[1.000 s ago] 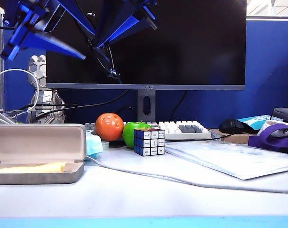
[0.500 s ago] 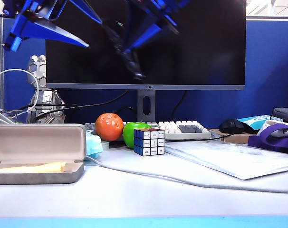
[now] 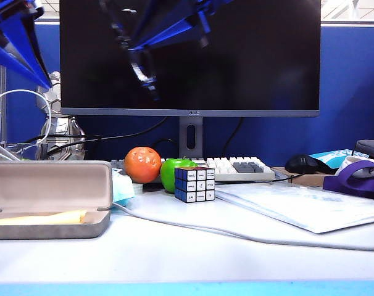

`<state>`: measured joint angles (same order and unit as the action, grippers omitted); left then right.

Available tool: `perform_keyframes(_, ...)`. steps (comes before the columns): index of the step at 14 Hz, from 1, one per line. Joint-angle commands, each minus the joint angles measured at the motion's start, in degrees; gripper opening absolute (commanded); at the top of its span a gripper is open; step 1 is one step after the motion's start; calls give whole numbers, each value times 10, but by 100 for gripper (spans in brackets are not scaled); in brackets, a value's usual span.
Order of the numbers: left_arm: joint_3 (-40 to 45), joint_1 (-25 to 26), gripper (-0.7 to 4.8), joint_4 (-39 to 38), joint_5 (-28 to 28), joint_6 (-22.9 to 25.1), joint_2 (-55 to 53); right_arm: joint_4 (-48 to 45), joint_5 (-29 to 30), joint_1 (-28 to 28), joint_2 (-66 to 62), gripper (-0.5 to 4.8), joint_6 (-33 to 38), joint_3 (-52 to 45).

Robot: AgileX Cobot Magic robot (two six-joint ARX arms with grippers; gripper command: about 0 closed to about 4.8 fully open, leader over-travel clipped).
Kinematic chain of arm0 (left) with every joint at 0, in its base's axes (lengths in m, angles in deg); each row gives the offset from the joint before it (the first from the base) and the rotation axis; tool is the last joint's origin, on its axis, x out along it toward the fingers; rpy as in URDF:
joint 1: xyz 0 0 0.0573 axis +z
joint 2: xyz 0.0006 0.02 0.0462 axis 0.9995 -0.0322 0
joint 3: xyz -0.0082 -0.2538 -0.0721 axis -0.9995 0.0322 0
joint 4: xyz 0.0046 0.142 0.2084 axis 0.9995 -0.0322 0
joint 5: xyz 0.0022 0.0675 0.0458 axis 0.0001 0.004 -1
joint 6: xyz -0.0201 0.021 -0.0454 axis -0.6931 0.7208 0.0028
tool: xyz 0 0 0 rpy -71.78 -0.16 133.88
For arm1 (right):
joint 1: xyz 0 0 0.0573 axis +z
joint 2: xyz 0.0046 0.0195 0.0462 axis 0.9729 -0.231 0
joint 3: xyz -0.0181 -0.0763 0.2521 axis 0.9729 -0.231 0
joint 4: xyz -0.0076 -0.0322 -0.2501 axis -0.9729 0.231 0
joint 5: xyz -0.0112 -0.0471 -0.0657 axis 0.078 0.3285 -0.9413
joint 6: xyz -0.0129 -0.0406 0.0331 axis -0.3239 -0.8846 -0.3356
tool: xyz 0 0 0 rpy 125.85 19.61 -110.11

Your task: Pick up the glasses, fold the temples of the glasses, place the glasses into the glasses case, and finally close the glasses case.

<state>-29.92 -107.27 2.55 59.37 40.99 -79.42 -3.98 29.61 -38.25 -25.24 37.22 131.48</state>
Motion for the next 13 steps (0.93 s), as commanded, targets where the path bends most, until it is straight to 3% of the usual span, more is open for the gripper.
perform_keyframes(1, -2, 2, 21, -30, -38, -10, 4, -7, 9, 17, -12, -1, -35, 3)
perform_keyframes(9, -2, 2, 21, -49, -127, -55, 25, -15, -121, 89, -92, -1, -141, 3)
perform_keyframes(13, -2, 2, 17, -42, -179, -65, 84, -45, -131, 90, -104, -1, -156, 3)
